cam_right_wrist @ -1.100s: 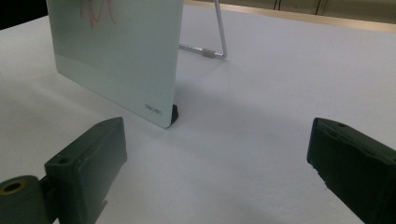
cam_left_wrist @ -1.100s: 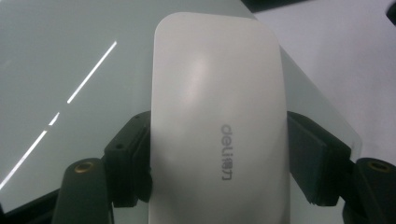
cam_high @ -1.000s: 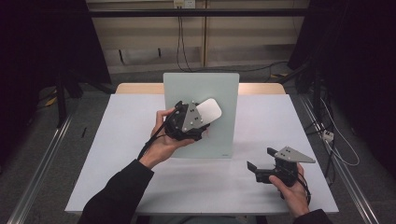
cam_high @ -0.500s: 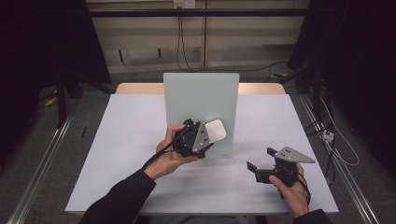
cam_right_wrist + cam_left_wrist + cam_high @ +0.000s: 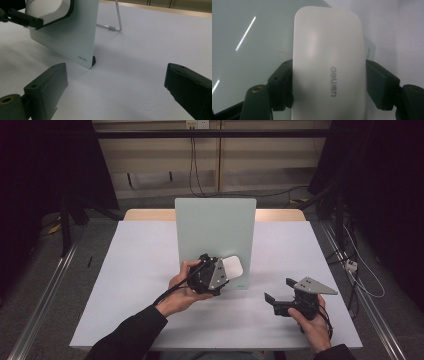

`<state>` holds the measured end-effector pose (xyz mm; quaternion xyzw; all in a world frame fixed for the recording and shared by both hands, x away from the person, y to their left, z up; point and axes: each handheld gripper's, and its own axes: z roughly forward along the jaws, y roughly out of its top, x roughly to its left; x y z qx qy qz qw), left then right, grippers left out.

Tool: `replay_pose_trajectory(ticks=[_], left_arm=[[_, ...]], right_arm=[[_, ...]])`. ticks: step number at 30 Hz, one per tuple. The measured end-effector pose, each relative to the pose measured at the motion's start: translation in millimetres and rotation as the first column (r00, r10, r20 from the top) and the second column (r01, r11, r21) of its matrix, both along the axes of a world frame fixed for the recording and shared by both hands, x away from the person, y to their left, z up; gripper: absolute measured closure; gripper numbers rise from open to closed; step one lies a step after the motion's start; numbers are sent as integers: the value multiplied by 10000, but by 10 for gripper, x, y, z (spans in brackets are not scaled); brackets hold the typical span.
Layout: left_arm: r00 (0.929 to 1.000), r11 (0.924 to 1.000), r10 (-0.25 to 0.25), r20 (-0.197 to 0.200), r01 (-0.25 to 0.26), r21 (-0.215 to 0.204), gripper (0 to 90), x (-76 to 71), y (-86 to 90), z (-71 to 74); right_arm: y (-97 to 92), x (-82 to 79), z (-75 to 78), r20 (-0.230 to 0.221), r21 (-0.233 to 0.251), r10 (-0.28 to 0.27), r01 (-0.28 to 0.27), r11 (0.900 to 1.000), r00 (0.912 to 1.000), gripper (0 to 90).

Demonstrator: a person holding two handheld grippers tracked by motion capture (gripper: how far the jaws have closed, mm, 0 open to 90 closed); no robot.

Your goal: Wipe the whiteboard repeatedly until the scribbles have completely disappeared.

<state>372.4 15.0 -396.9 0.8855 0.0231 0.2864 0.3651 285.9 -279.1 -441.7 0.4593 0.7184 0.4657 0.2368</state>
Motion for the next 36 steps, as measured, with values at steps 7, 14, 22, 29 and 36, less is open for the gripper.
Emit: replay_pose_trajectory(ticks=[7,14,22,29,36], left_arm=[[9994,9989,312,175,-305,-366,301,89,110,204],[9978,9965,550,373,-525,-655,300,127,186,274],[10000,9999,62,74,-63,159,300,0,148,-23],[9997,9975,-221,-122,229,662,300,-75,82,-192],[9986,9929,-463,-266,489,1083,300,-89,43,-238]], right_arm=[[0,3,-1,17,-18,9,-9,10000,10000,46],[1,5,-3,9,-7,19,-19,10000,10000,46],[2,5,-4,1,0,23,-23,10000,10000,46],[3,5,-3,-5,-9,5,-5,10000,10000,46],[1,4,-2,11,-23,13,-13,10000,10000,46]])
